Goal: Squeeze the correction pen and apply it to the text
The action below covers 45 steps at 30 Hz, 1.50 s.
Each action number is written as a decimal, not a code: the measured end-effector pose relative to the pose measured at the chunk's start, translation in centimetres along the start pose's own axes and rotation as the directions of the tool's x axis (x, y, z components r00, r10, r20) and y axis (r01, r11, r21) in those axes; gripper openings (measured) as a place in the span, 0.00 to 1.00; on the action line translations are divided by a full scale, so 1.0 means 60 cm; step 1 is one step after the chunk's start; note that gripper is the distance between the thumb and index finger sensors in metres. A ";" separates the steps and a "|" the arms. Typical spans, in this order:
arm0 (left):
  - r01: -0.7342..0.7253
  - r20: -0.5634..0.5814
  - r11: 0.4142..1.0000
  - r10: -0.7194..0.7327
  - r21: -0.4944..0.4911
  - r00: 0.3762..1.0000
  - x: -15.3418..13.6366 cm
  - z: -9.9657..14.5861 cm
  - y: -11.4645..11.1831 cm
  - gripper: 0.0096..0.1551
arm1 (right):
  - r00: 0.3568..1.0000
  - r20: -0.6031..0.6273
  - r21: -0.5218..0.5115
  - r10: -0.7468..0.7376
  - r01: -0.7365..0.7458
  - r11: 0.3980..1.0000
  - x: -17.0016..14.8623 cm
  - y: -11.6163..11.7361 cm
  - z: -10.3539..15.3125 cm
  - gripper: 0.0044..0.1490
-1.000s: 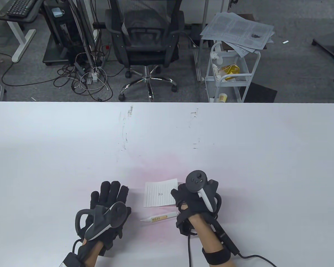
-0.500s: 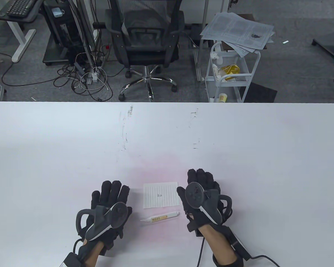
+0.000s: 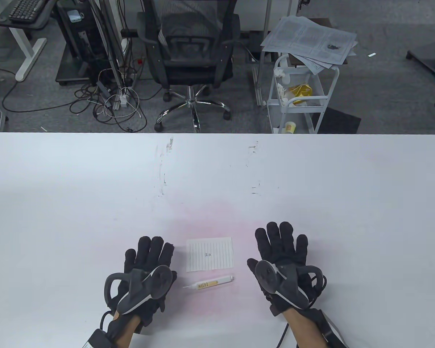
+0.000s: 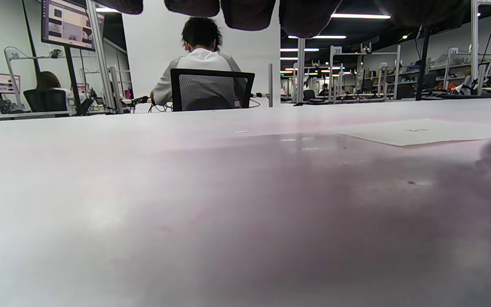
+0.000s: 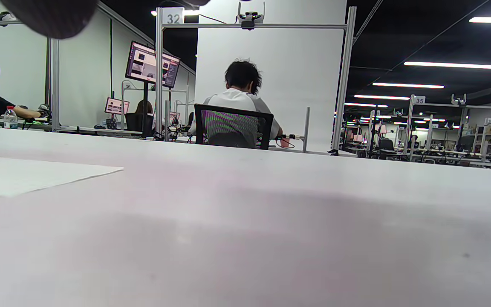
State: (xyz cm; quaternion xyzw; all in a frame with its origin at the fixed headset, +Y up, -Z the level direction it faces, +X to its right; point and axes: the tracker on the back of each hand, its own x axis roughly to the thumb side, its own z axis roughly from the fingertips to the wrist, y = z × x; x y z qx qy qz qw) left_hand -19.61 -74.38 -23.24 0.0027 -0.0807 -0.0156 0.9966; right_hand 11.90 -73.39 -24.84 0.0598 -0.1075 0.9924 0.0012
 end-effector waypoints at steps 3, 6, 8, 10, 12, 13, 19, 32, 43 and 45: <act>-0.004 0.016 1.000 0.004 0.002 1.000 0.005 0.001 0.000 0.43 | 1.000 0.003 0.030 0.017 -0.017 0.999 0.001 0.005 -0.002 0.52; 0.003 0.033 1.000 -0.003 0.002 0.999 0.010 0.001 -0.001 0.43 | 1.000 0.010 0.042 0.006 -0.007 0.999 0.002 0.006 -0.003 0.52; -0.001 0.050 1.000 0.001 0.007 0.999 0.015 0.002 0.000 0.43 | 0.999 0.031 0.049 -0.013 0.012 0.999 0.002 0.007 -0.004 0.52; -0.006 0.073 1.000 0.006 0.007 0.997 0.021 0.003 -0.001 0.43 | 0.998 0.061 0.062 -0.024 0.021 0.998 0.003 0.010 -0.005 0.51; 0.001 0.086 1.000 -0.001 0.004 0.996 0.027 0.004 -0.002 0.43 | 0.997 0.074 0.083 -0.019 0.013 0.997 0.005 0.010 -0.004 0.52; 0.006 0.093 1.000 -0.006 0.003 0.996 0.030 0.004 -0.002 0.43 | 0.997 0.079 0.086 -0.015 0.008 0.996 0.005 0.011 -0.004 0.52; 0.053 0.162 0.998 -0.045 -0.043 0.986 0.052 0.005 -0.012 0.44 | 0.996 0.087 0.087 -0.012 0.005 0.996 0.007 0.011 -0.003 0.52; 0.234 0.281 0.966 -0.196 -0.111 0.939 0.102 0.007 -0.028 0.32 | 0.996 0.088 0.091 -0.019 0.010 0.996 0.008 0.011 -0.002 0.51; 0.305 0.303 0.947 -0.263 -0.099 0.916 0.119 0.009 -0.029 0.26 | 0.996 0.088 0.096 -0.018 0.009 0.995 0.010 0.011 -0.001 0.51; 0.300 0.311 0.949 -0.259 -0.094 0.914 0.117 0.008 -0.029 0.26 | 0.996 0.088 0.095 -0.023 0.015 0.995 0.010 0.011 -0.001 0.52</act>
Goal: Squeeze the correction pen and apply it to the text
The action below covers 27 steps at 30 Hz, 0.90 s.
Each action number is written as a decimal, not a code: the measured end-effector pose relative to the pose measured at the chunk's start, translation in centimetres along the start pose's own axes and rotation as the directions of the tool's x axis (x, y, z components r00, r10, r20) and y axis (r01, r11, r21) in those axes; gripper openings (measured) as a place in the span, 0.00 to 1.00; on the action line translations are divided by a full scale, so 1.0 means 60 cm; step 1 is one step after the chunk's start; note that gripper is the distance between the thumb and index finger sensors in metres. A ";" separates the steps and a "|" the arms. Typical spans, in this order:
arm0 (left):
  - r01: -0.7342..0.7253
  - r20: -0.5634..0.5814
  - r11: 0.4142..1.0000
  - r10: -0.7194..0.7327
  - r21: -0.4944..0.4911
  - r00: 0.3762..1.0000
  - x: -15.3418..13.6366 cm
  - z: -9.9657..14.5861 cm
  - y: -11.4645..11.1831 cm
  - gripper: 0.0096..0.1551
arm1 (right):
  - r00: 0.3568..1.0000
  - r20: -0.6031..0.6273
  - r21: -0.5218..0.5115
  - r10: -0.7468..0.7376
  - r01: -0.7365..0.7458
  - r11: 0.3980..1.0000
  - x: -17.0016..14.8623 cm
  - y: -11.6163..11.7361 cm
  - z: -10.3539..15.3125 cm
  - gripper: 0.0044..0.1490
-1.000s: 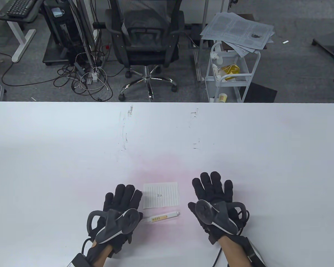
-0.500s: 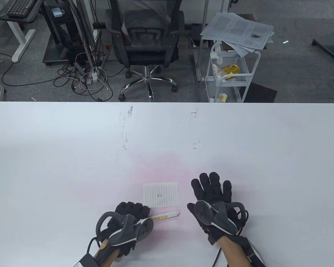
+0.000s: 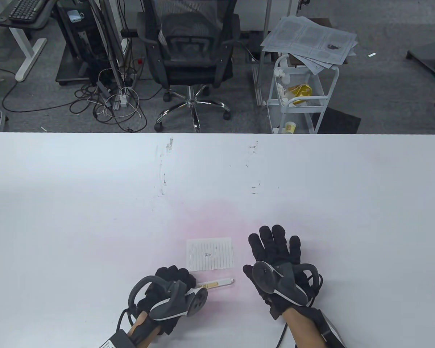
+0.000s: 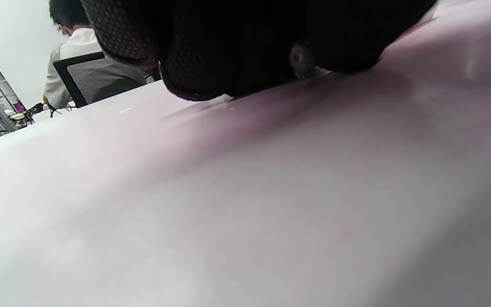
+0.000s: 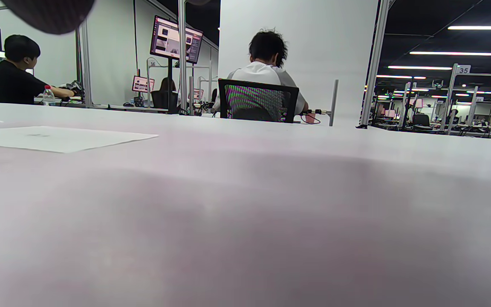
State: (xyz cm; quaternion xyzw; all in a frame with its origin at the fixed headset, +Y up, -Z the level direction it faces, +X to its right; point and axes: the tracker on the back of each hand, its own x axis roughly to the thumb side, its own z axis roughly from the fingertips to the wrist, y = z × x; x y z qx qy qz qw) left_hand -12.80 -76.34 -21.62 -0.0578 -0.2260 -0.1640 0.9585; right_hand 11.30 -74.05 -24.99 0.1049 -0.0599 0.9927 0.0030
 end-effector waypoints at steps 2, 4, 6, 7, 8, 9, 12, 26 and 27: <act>-0.029 0.012 0.999 0.029 0.025 1.000 -0.006 0.002 0.001 0.26 | 1.000 -0.002 -0.001 -0.008 0.008 1.000 -0.001 0.000 0.000 0.52; -0.070 0.008 0.994 0.070 0.084 0.998 -0.015 0.007 0.006 0.26 | 1.000 -0.003 -0.004 -0.015 0.015 1.000 -0.001 0.000 0.000 0.51; -0.116 -0.014 0.975 0.121 0.190 0.993 -0.025 0.015 0.013 0.26 | 0.999 -0.002 -0.004 -0.033 0.033 0.999 -0.002 0.001 -0.001 0.52; -0.124 -0.015 0.967 0.130 0.221 0.991 -0.029 0.017 0.016 0.26 | 0.999 -0.002 -0.004 -0.042 0.042 0.999 -0.002 0.001 -0.001 0.52; -0.138 -0.022 0.962 0.147 0.234 0.989 -0.033 0.020 0.021 0.26 | 0.999 -0.002 -0.002 -0.055 0.055 0.999 -0.002 0.002 -0.001 0.52; -0.153 -0.027 0.956 0.165 0.250 0.986 -0.036 0.023 0.025 0.26 | 0.998 0.000 -0.002 -0.061 0.061 0.998 -0.002 0.002 -0.001 0.52; -0.209 -0.027 0.916 0.232 0.341 0.972 -0.044 0.034 0.040 0.26 | 0.996 0.014 0.001 -0.090 0.090 0.996 0.001 0.003 -0.001 0.52; -0.312 0.018 0.781 0.360 0.541 0.933 -0.041 0.056 0.068 0.26 | 0.851 0.187 -0.007 -0.491 0.501 0.866 0.047 -0.017 0.013 0.55; -0.313 0.021 0.781 0.359 0.541 0.933 -0.039 0.056 0.069 0.26 | 0.837 0.202 -0.004 -0.508 0.520 0.854 0.051 -0.019 0.014 0.55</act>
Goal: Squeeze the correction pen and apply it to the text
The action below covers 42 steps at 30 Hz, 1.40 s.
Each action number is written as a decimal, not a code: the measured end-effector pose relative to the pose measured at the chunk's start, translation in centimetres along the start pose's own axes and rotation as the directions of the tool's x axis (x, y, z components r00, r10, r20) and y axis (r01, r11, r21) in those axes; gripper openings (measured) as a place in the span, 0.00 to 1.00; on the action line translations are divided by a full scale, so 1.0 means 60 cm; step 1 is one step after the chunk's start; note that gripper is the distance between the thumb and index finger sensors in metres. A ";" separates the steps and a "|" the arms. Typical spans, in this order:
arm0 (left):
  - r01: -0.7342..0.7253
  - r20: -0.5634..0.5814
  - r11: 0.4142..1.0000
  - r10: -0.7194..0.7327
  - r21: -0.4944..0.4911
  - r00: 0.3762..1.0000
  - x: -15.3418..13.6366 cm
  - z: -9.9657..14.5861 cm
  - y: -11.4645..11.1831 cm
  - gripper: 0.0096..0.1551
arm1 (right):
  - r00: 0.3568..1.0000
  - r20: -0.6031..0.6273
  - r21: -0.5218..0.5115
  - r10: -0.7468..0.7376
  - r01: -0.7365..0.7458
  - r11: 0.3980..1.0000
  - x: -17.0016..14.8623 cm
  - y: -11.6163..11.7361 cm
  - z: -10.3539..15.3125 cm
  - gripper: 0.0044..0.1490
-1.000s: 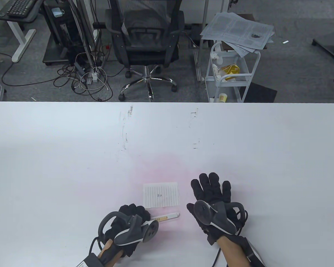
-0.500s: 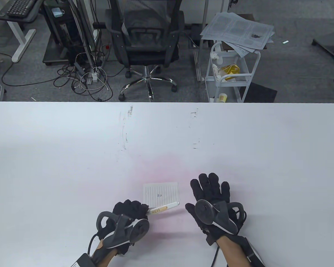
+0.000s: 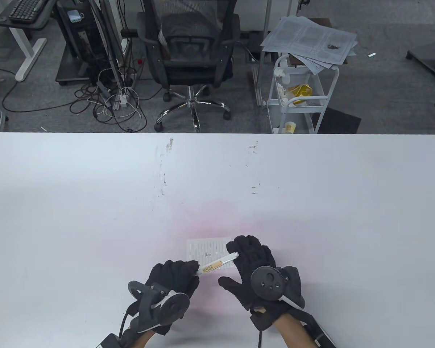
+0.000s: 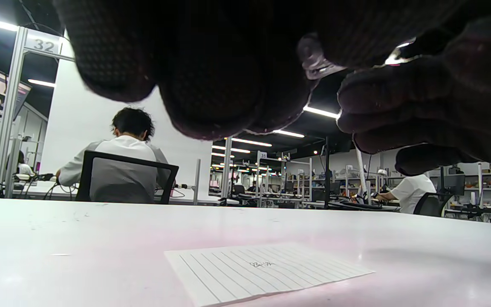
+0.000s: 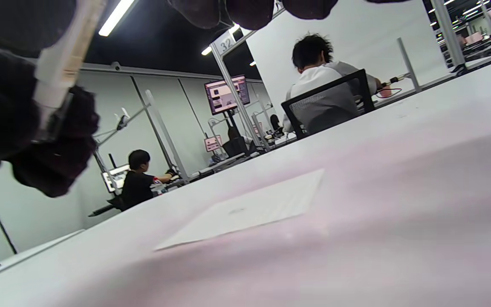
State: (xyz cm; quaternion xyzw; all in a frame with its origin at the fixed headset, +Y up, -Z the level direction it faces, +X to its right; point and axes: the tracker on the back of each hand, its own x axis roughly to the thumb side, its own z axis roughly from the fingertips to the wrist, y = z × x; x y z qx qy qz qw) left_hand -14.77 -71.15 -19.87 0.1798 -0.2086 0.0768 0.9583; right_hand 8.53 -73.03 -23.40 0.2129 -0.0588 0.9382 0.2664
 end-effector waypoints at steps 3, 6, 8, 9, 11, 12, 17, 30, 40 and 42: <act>-0.008 0.013 1.000 0.008 -0.004 1.000 0.004 0.000 -0.002 0.26 | 0.998 0.021 0.003 -0.061 0.061 0.998 0.007 0.004 0.000 0.56; -0.015 0.034 1.000 0.015 0.000 0.999 0.011 0.000 -0.002 0.26 | 0.992 0.012 -0.009 -0.123 0.123 0.992 0.007 0.010 -0.002 0.55; -0.023 0.054 1.000 0.023 -0.001 0.998 0.018 0.001 -0.002 0.26 | 0.982 -0.004 -0.031 -0.188 0.188 0.982 0.004 0.015 -0.003 0.55; -0.025 0.065 1.000 0.025 -0.002 0.998 0.021 0.001 -0.002 0.26 | 0.976 -0.010 -0.042 -0.216 0.216 0.976 0.003 0.016 -0.004 0.54; -0.021 0.089 1.000 0.021 0.000 0.996 0.030 0.002 -0.002 0.26 | 0.958 -0.032 -0.072 -0.285 0.282 0.957 -0.001 0.020 -0.006 0.52; -0.016 0.102 1.000 0.015 0.002 0.995 0.035 0.002 -0.002 0.26 | 0.943 -0.048 -0.092 -0.329 0.324 0.942 -0.004 0.022 -0.007 0.51; 0.010 0.132 1.000 -0.012 0.015 0.991 0.048 0.002 -0.001 0.26 | 0.885 -0.100 -0.174 -0.455 0.435 0.884 -0.013 0.029 -0.010 0.41; 0.011 0.081 1.000 -0.013 0.018 0.997 0.036 -0.001 -0.001 0.26 | 0.769 -0.129 -0.200 -0.626 0.598 0.776 -0.009 0.052 -0.021 0.27; -0.206 0.013 0.975 0.208 -0.083 0.978 0.004 -0.019 -0.001 0.24 | 0.755 -0.104 -0.206 -0.648 0.621 0.757 -0.013 0.050 -0.025 0.27; -0.220 0.009 0.971 0.222 -0.097 0.975 -0.001 -0.022 0.002 0.25 | 0.767 -0.081 -0.211 -0.637 0.611 0.763 -0.008 0.048 -0.025 0.27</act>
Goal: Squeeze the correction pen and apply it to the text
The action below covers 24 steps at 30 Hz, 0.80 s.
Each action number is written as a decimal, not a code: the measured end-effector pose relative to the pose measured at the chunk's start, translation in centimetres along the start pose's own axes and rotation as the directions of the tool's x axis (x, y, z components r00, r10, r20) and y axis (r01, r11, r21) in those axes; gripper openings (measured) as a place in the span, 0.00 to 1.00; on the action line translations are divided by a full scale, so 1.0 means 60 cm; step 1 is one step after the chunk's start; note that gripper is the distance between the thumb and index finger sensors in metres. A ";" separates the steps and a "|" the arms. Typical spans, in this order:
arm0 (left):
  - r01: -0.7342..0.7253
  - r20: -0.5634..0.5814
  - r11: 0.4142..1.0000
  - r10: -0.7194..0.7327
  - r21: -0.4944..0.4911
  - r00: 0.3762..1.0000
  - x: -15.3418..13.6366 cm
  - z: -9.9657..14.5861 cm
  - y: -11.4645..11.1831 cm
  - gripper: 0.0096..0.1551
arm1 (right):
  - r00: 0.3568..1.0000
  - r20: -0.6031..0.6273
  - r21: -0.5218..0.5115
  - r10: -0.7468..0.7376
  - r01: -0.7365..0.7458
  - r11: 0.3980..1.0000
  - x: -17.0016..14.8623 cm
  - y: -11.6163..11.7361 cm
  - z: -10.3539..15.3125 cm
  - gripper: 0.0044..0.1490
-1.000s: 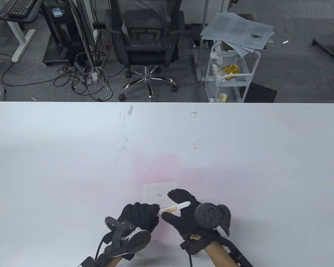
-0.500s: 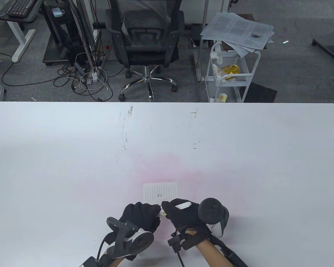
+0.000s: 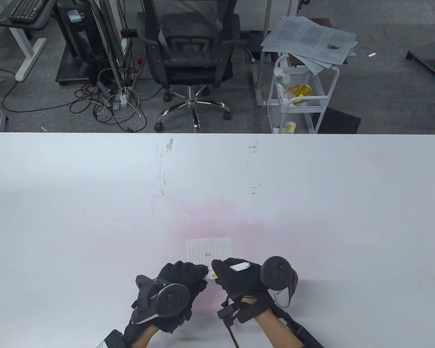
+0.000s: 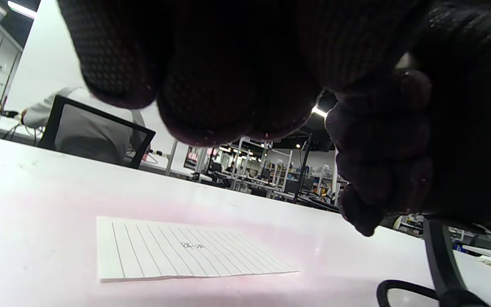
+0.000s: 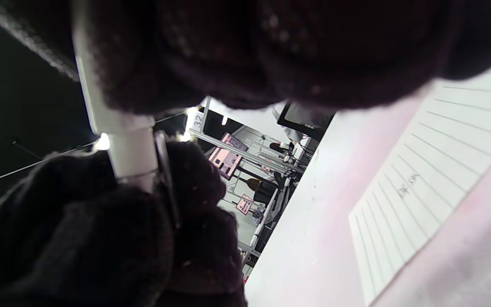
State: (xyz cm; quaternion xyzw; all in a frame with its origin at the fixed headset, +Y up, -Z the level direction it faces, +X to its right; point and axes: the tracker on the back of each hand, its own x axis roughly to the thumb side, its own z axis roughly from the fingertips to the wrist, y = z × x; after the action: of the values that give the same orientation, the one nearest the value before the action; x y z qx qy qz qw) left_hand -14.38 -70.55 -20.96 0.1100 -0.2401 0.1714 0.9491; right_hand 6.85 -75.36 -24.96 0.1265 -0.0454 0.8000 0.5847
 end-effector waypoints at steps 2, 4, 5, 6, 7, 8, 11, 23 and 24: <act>-0.007 -0.004 1.000 0.007 -0.005 1.000 -0.003 -0.001 0.008 0.24 | 0.998 0.057 -0.016 0.010 -0.009 1.000 0.009 0.000 0.001 0.27; 0.136 -0.096 0.990 -0.139 -0.036 0.986 -0.028 0.007 0.015 0.24 | 0.995 0.092 -0.212 -0.032 0.052 0.976 0.012 -0.039 0.001 0.26; 0.190 -0.077 0.982 -0.191 -0.021 0.979 -0.057 0.014 0.020 0.23 | 0.991 0.102 -0.245 -0.083 0.106 0.964 0.013 -0.070 0.000 0.26; 0.165 -0.124 0.986 -0.164 -0.002 0.979 -0.081 0.018 0.026 0.23 | 0.992 0.110 -0.267 -0.062 0.090 0.959 0.012 -0.092 0.002 0.26; 0.129 -0.155 0.991 -0.131 -0.020 0.979 -0.093 0.019 0.030 0.23 | 0.994 0.112 -0.280 -0.013 0.045 0.959 0.009 -0.103 0.003 0.26; 0.090 -0.202 0.996 -0.093 -0.025 0.975 -0.104 0.017 0.036 0.23 | 0.994 0.101 -0.287 0.031 -0.001 0.958 0.004 -0.112 0.006 0.27; 0.194 -0.280 0.981 -0.186 -0.001 0.942 -0.123 0.015 0.046 0.24 | 0.994 0.104 -0.290 0.036 -0.005 0.957 0.005 -0.113 0.010 0.27; 0.407 -0.559 0.872 -0.487 -0.271 0.672 -0.238 0.046 0.042 0.25 | 0.994 0.029 -0.290 0.106 -0.093 0.953 -0.005 -0.112 0.013 0.27; 0.411 -0.557 0.859 -0.511 -0.305 0.655 -0.242 0.046 0.036 0.25 | 0.994 0.020 -0.285 0.111 -0.101 0.953 -0.007 -0.111 0.013 0.27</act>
State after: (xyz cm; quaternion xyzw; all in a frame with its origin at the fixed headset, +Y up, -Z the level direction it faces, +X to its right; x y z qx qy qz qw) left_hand -28.34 -73.30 -25.46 0.0322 0.1094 -0.0681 0.9911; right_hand 13.41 -73.85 -24.83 0.0531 -0.1768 0.8130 0.5522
